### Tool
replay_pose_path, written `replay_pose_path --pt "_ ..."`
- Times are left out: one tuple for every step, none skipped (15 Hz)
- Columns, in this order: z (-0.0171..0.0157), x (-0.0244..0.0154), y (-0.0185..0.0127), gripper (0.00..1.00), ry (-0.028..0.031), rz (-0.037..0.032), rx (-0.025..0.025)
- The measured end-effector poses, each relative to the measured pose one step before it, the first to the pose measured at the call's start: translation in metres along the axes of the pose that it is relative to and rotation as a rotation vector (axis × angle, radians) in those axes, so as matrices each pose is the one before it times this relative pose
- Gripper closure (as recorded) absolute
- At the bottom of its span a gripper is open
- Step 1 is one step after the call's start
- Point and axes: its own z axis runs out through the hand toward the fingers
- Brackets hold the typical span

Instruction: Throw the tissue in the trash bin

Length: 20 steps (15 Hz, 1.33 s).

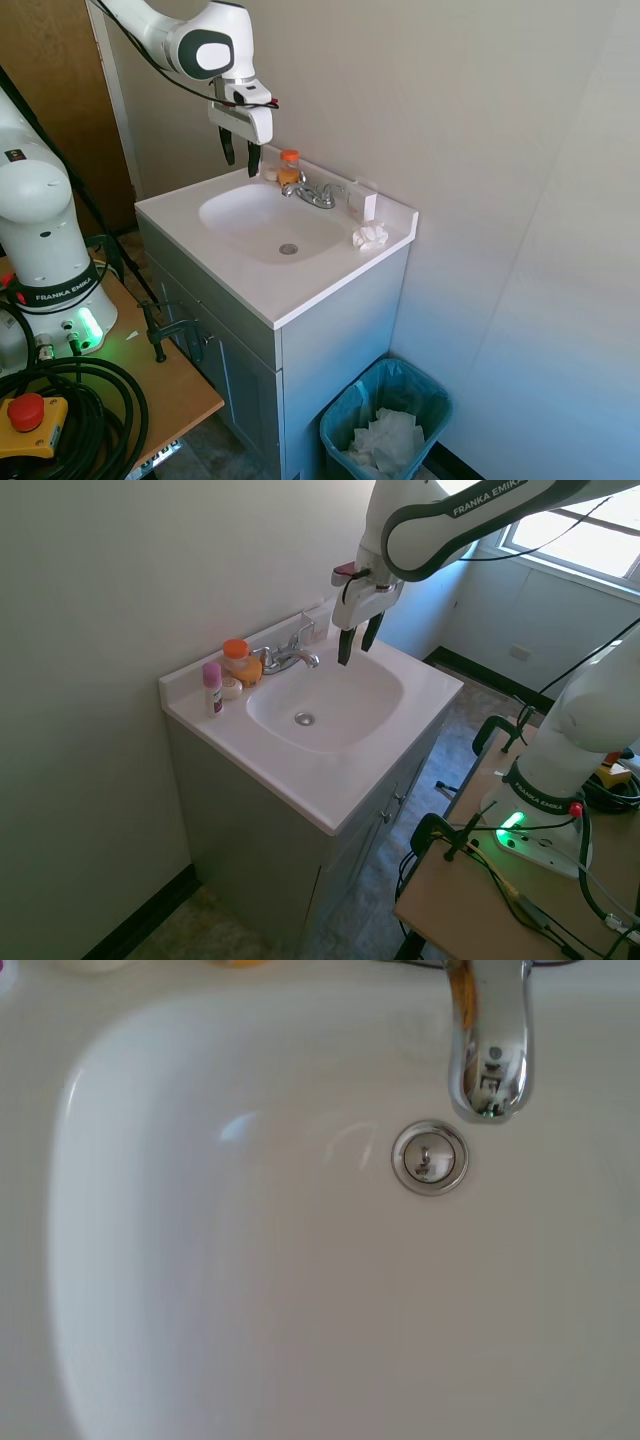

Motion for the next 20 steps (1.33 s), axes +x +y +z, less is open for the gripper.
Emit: replay_pose_path --pt "0.00044 -0.00006 -0.00034 0.00 0.00044 0.00192 -0.00148" --pt "-0.00066 0.00044 -0.00115 0.00 0.00377 0.00614 -0.00085" --pt "-0.00309 0.00299 -0.00204 0.00 0.00632 0.00871 0.00465" --pt "-0.00554 0.00751 -0.00178 0.00 0.01028 0.01830 0.01039" --pt "-0.00608 0.01366 0.00203 0.00 0.00928 0.02817 0.01225" --pt "-0.00698 0.02027 0.00555 0.00 0.01228 0.04026 0.01514" --pt "-0.00441 0.02316 0.00703 0.00 0.01256 0.04713 0.01477" --pt "-0.00217 0.02193 0.00680 0.00 0.00991 0.04450 0.01059" --pt "0.00003 0.01997 0.00591 0.00 0.00583 0.03953 0.00470" --pt "0.00217 0.01931 0.00678 0.00 0.00567 0.03853 0.00231" --pt "0.00346 0.01790 0.00821 0.00 0.00272 0.03708 -0.00263" --pt "0.00513 0.01850 0.00848 0.00 0.00110 0.03837 -0.00522" --pt "0.00578 0.01872 0.00890 0.00 0.00172 0.03682 -0.00620" --pt "0.00614 0.01636 0.00699 0.00 0.00321 0.03326 -0.00542" --pt "0.00597 0.01464 0.00454 0.00 0.00431 0.02770 -0.00520" --pt "0.00561 0.01111 0.00099 0.00 0.00435 0.01948 -0.00382" --pt "0.00670 0.00871 -0.00311 0.00 0.00315 0.01646 -0.00128" --pt "0.00682 0.00558 -0.00546 0.00 0.00269 0.01608 0.00141" --pt "0.00783 0.00348 -0.00776 0.00 0.00030 0.01420 0.00043" --pt "0.00789 0.00394 -0.00927 0.00 0.00094 0.00881 0.00302"
